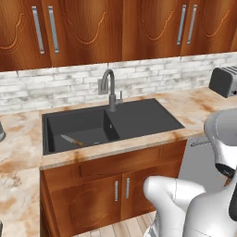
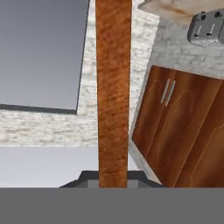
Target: Move the cutting board and knife to the sink. Then move spray from the cabinet to the counter.
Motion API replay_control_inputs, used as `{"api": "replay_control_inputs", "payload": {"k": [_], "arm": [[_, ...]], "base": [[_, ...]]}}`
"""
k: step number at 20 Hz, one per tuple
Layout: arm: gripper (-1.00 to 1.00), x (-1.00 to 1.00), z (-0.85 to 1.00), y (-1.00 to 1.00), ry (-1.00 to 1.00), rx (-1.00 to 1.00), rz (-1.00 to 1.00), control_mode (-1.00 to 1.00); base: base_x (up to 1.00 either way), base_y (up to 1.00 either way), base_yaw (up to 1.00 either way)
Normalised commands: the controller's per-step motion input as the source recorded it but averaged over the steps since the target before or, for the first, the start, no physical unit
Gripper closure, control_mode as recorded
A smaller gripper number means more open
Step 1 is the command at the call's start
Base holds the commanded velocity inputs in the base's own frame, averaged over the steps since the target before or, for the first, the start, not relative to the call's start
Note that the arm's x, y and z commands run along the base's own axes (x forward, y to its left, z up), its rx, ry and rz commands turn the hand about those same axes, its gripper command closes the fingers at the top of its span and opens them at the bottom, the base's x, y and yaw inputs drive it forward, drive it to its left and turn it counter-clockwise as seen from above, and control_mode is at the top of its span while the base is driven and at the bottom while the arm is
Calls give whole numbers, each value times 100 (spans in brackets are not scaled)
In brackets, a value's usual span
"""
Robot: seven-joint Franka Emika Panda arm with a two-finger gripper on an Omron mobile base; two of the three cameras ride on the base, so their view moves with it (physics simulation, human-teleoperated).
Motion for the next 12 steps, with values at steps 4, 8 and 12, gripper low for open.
{"api": "replay_control_inputs", "payload": {"k": [4, 8, 12], "arm": [[100, 4, 41, 74, -12, 56, 27, -100], [100, 1, 30, 67, -9, 58, 29, -100], [100, 0, 19, 60, -5, 59, 29, -100]], "base": [[0, 0, 0], [0, 0, 0], [0, 0, 0]]}}
